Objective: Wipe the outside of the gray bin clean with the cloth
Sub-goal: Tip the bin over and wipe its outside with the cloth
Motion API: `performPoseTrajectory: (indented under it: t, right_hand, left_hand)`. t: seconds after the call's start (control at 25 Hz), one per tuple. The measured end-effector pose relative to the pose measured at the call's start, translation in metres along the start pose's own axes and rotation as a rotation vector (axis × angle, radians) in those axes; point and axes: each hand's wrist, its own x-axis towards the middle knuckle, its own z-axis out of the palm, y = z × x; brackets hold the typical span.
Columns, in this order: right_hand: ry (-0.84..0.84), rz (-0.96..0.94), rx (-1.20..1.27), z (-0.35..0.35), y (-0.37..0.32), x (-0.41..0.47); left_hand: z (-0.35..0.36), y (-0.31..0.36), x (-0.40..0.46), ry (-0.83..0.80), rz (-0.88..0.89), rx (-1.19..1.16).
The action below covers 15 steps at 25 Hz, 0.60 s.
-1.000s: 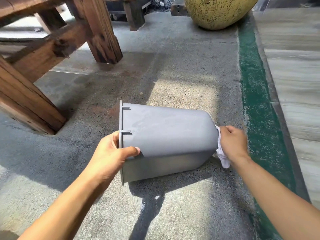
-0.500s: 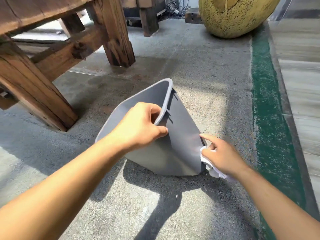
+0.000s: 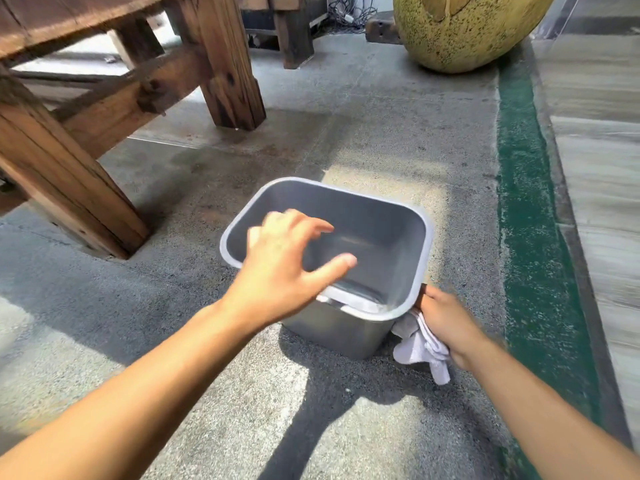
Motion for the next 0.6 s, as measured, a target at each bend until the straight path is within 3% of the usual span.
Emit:
performPoseTrajectory:
  t: [0.08,0.16,0.24,0.36,0.6]
  right_hand:
    - [0.018,-0.024,0.027,0.001,-0.002,-0.005]
    - [0.048,-0.035,0.044,0.001,-0.001,-0.007]
    - [0.056,-0.037,0.070,0.002,-0.001,-0.009]
    - [0.070,-0.045,-0.005,0.005,-0.001,-0.009]
    - [0.056,-0.050,-0.117,0.012,-0.038,0.012]
  left_hand:
    - [-0.009,-0.042,0.006,0.208,-0.245,0.091]
    - [-0.016,-0.085,0.013,0.116,-0.612,0.017]
    - [-0.017,-0.104,0.009,0.038,-0.815,-0.353]
    - [-0.010,-0.097,-0.006,0.115,-0.864,-0.850]
    - [-0.017,-0.100,-0.019,0.177,-0.886,-1.083]
